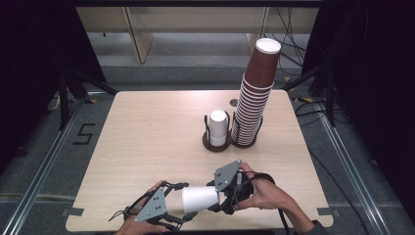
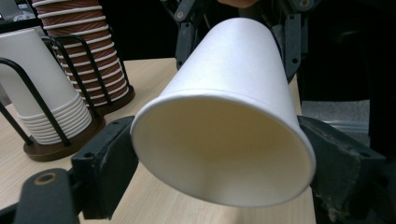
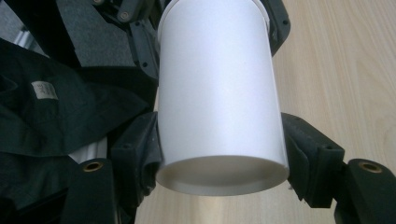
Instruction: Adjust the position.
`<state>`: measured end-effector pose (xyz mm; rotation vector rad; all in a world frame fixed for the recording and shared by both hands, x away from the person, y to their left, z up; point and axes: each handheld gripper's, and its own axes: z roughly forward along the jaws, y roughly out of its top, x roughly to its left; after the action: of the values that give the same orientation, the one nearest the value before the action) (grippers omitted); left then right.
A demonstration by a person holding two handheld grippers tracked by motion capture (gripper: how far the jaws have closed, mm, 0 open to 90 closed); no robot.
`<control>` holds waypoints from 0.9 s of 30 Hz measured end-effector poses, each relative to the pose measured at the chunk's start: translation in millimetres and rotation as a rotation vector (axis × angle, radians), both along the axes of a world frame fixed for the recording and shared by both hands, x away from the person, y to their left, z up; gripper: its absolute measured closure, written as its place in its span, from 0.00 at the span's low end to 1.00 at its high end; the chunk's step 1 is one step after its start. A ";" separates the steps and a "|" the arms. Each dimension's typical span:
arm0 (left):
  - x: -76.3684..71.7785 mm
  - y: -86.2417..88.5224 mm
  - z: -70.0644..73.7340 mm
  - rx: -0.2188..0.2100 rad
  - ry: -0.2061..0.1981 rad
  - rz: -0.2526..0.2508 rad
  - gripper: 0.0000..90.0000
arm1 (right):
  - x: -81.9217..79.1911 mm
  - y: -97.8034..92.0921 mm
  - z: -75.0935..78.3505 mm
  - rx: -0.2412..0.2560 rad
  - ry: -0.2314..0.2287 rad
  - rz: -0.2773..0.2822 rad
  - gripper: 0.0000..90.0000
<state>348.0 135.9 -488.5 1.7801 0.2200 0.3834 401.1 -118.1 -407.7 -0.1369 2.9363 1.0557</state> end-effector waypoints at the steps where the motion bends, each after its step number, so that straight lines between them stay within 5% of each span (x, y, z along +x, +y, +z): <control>1: -0.1 -0.3 0.5 -0.019 0.011 -0.004 0.20 | 0.6 -0.4 -0.1 0.006 0.005 0.002 0.38; 8: 0.1 1.5 5.2 0.024 -0.002 -0.018 0.25 | 2.3 -2.5 -3.3 0.005 0.024 -0.004 0.38; 10: -0.5 -0.3 5.7 0.020 0.014 -0.013 0.26 | 2.1 -2.0 -4.3 -0.018 0.015 -0.022 0.33; 11: -0.2 -1.6 6.3 0.051 0.025 0.014 0.27 | 0.9 -1.4 -4.4 -0.024 0.008 -0.036 0.27; 14: -0.4 -2.5 6.4 0.059 0.039 0.020 0.28 | -3.2 0.2 -4.9 -0.057 -0.002 -0.060 0.27; 18: -0.8 -4.4 8.7 0.101 0.062 0.040 0.28 | -6.7 5.6 -4.1 -0.089 -0.062 -0.063 0.24; 20: 0.2 -5.2 10.2 0.132 0.079 0.050 0.28 | -10.4 10.5 -4.0 -0.118 -0.131 -0.046 0.23; 22: -0.2 -4.6 11.6 0.164 0.084 0.063 0.28 | -12.9 12.0 -3.8 -0.131 -0.136 -0.055 0.24; 23: -0.1 -5.5 11.7 0.177 0.089 0.063 0.28 | -18.2 15.0 -3.3 -0.192 -0.183 -0.086 0.23; 27: -0.9 -8.6 9.4 0.195 0.107 0.069 0.28 | -22.7 24.0 -7.4 -0.225 -0.206 -0.082 0.24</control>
<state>347.0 127.4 -479.0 1.9914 0.3298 0.3695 378.3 -94.1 -415.1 -0.1186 2.8349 0.6552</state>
